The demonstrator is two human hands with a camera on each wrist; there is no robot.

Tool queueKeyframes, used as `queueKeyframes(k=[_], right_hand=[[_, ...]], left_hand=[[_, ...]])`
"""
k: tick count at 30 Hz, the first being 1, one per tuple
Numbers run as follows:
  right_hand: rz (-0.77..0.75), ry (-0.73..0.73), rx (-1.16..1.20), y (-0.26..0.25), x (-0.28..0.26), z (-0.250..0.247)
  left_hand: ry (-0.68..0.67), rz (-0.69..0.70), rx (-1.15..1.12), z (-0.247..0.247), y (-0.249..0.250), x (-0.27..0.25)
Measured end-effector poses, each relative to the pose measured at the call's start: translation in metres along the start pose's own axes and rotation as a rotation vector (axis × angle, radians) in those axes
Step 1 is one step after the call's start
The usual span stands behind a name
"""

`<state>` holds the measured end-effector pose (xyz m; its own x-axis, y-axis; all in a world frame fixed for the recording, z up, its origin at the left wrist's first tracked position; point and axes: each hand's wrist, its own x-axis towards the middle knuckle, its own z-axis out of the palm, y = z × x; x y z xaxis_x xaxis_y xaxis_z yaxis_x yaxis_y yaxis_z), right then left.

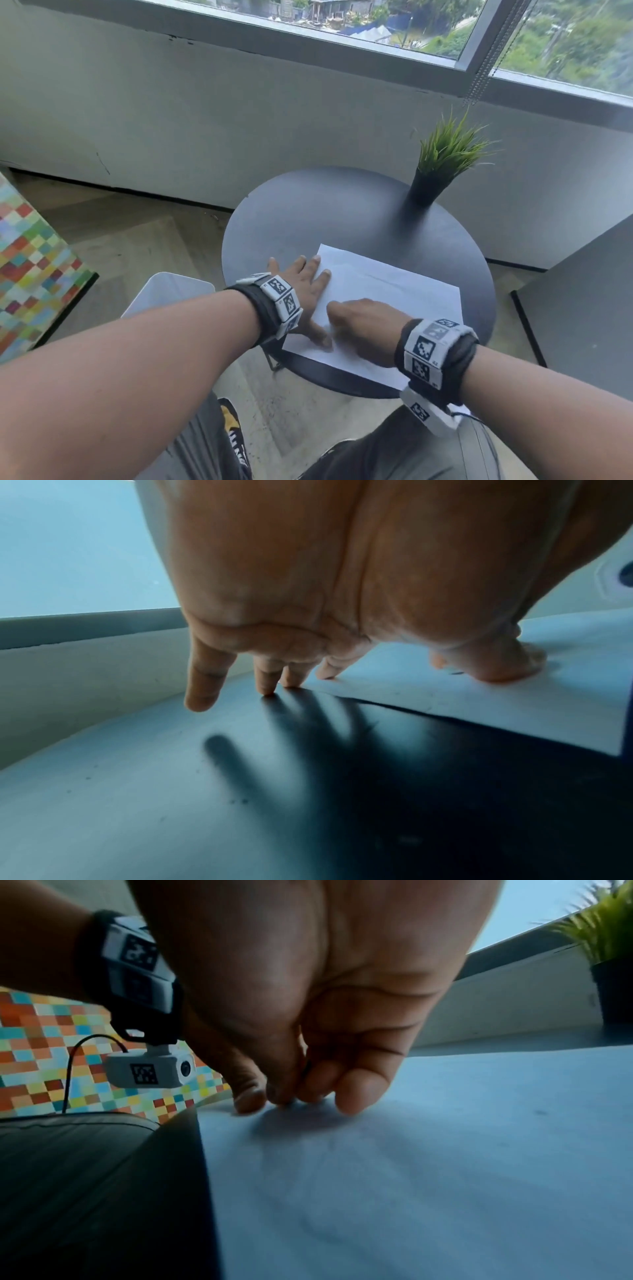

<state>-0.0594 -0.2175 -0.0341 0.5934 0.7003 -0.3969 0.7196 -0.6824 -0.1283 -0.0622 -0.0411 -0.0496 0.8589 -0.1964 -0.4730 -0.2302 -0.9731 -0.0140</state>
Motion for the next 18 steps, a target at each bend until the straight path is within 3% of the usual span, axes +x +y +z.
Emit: queueKeyframes(k=[1,5,7,10,11,15,18], right_hand=[[0.003,0.01,-0.016,0.005,-0.002,-0.001],[0.336,0.155,0.057,0.044,0.002,-0.011],[0.256,0.146,0.043,0.028,0.0,-0.006],[0.005,-0.013,0.005,0.001,-0.014,0.006],[0.019,-0.006,-0.003,0.007,-0.017,0.005],[0.336,0.141,0.033,0.046,-0.012,-0.004],[0.148,0.106,0.013,0.015,-0.015,0.001]], left_hand=[[-0.004,-0.003,0.002,-0.001,0.0,0.0],[-0.025,-0.011,-0.015,-0.005,0.003,0.0],[-0.031,-0.016,-0.011,-0.006,0.003,0.0],[-0.032,-0.016,0.02,-0.007,0.004,-0.002],[-0.033,-0.021,0.026,-0.008,0.005,-0.002],[-0.018,-0.025,0.03,-0.009,0.006,-0.004],[0.008,0.057,0.046,-0.009,0.004,-0.003]])
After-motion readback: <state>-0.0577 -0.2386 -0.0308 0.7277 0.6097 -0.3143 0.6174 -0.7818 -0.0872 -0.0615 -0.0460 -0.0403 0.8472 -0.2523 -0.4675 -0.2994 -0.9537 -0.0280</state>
